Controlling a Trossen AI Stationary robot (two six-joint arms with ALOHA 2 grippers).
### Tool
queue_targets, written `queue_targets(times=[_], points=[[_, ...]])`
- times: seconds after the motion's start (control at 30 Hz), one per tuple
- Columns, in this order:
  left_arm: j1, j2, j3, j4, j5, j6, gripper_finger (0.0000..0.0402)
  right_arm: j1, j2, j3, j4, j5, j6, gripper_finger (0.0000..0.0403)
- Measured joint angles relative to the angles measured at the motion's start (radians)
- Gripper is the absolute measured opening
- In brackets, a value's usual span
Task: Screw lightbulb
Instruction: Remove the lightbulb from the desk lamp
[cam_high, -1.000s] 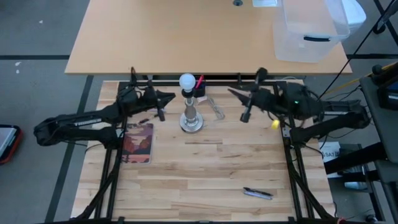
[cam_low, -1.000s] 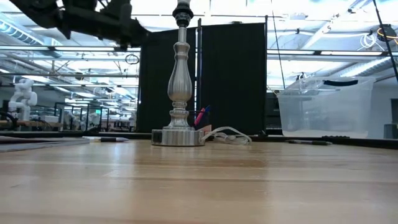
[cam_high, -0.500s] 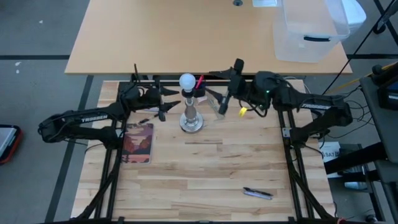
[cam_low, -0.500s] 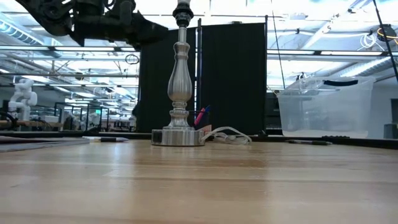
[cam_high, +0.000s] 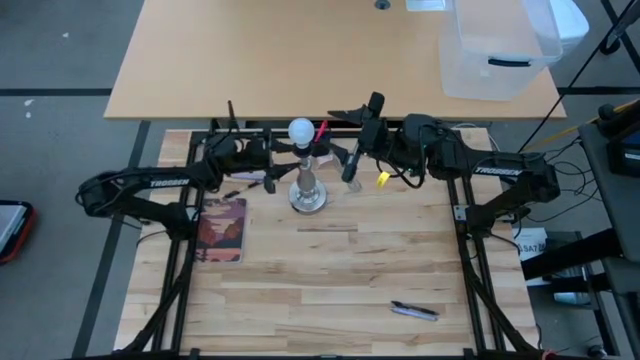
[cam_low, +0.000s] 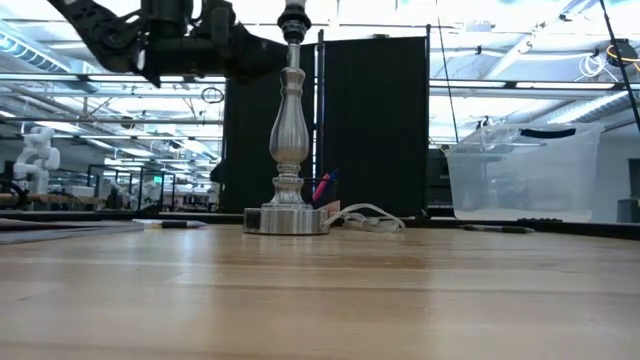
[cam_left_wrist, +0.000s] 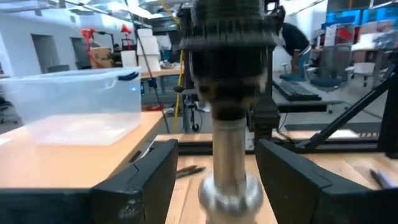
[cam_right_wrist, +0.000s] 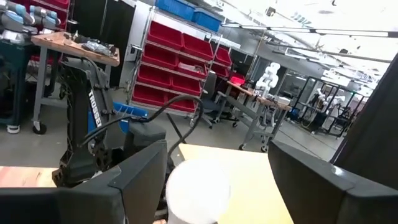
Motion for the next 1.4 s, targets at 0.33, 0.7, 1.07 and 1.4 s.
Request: queue_targets(times=[0.33,0.7,1.07,1.4], points=[[-0.001,0.135,0.095,0.000,0.052,-0.014,0.0222,0.000,0.001,0.000,0.004,0.000,-0.001,0.0272],[-0.041,0.146,0.098,0.005,0.037,0.054,0.0089,0.000,0.007,0.000,-0.019,0.003,0.071,0.0272],[-0.050,0.144,0.101,-0.058,-0.051,0.051,0.0074,-0.003,0.101,0.000,-0.009,0.092,0.181,0.0272],[-0.049,0.145,0.100,-0.072,-0.066,0.041,0.0074,-0.004,0.180,0.000,0.108,0.151,0.184,0.0290]])
